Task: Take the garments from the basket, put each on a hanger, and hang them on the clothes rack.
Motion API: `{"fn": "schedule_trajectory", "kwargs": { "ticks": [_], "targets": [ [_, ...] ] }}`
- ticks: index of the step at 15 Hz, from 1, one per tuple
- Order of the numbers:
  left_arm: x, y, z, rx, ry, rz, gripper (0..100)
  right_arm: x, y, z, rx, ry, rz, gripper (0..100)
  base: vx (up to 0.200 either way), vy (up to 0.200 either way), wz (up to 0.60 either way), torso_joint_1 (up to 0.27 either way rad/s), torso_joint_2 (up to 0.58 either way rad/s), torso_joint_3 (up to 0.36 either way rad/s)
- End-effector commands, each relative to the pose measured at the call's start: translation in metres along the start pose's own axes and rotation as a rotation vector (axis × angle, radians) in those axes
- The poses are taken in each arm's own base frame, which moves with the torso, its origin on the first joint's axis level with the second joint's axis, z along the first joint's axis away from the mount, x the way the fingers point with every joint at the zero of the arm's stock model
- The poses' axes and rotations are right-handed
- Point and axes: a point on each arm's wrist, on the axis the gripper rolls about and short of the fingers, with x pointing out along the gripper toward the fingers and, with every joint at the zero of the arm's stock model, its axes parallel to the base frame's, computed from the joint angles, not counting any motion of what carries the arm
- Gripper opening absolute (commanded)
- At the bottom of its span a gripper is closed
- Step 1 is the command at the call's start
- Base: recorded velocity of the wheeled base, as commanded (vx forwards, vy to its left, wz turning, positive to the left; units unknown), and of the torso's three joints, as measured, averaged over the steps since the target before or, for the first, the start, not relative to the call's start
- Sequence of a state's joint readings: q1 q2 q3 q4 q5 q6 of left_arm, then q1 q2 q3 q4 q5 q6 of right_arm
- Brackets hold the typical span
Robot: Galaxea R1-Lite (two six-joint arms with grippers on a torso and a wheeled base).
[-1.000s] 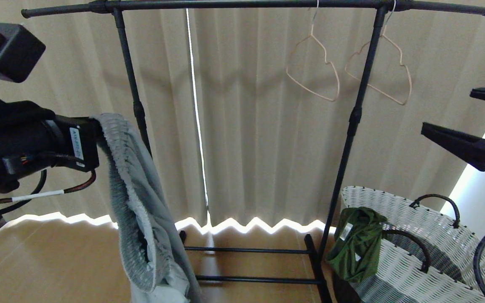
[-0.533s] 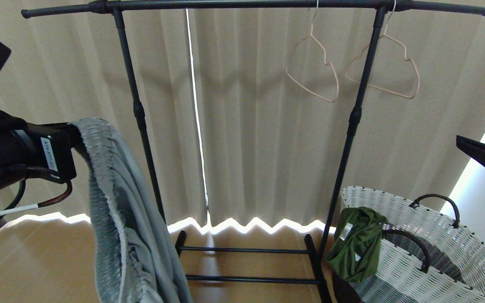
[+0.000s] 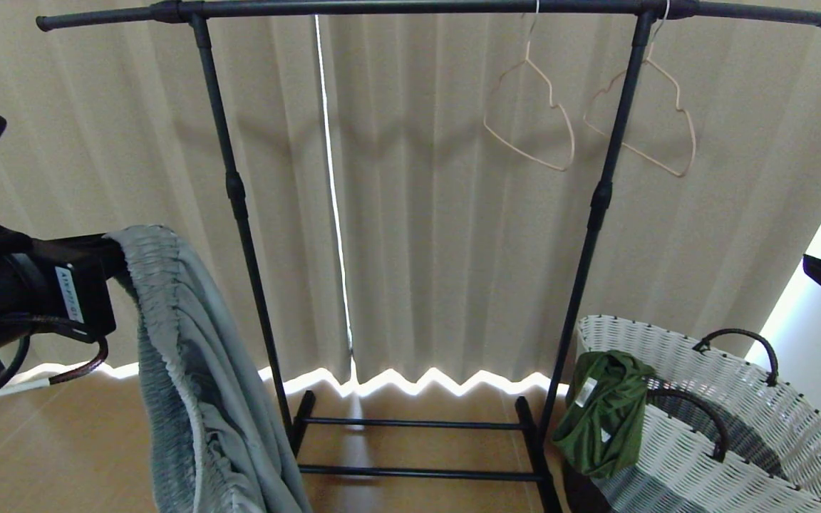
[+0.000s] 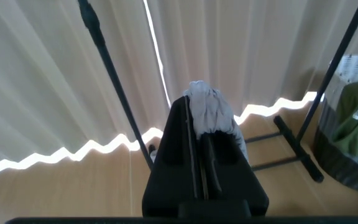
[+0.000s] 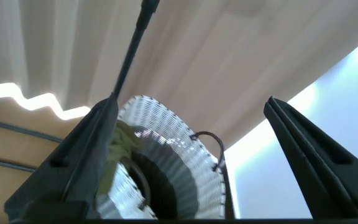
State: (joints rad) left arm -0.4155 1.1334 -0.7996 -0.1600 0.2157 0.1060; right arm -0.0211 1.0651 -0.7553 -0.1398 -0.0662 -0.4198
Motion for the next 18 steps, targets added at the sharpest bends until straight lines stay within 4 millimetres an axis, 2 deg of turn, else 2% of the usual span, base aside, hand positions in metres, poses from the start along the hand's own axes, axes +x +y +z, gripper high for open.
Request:
{"fn": "schedule_trajectory", "kwargs": {
  "ticks": [1, 7, 9, 13, 18],
  "targets": [
    [-0.003, 0.0, -0.007, 0.003, 0.016, 0.002, 0, -0.002, 0.0, -0.003, -0.012, 0.005, -0.003, 100, 0.0, 0.0, 0.0, 0.0, 0.0, 0.0],
    [-0.01, 0.011, -0.008, -0.011, 0.005, 0.061, 0, -0.002, 0.001, -0.004, -0.034, 0.009, 0.0, 100, 0.0, 0.0, 0.0, 0.0, 0.0, 0.0],
    [-0.014, 0.013, -0.017, -0.015, 0.023, 0.077, 0, -0.001, 0.001, -0.005, -0.036, 0.013, 0.004, 100, 0.0, 0.0, 0.0, 0.0, 0.0, 0.0],
    [-0.018, 0.013, -0.022, -0.008, 0.026, 0.073, 0, 0.002, 0.002, -0.006, -0.036, 0.022, 0.008, 100, 0.0, 0.0, 0.0, 0.126, -0.17, -0.189],
    [-0.027, 0.014, -0.028, -0.003, 0.018, 0.076, 0, 0.003, 0.002, -0.006, -0.037, 0.025, 0.01, 100, 0.0, 0.0, 0.0, 0.141, -0.56, -0.248]
  ]
}}
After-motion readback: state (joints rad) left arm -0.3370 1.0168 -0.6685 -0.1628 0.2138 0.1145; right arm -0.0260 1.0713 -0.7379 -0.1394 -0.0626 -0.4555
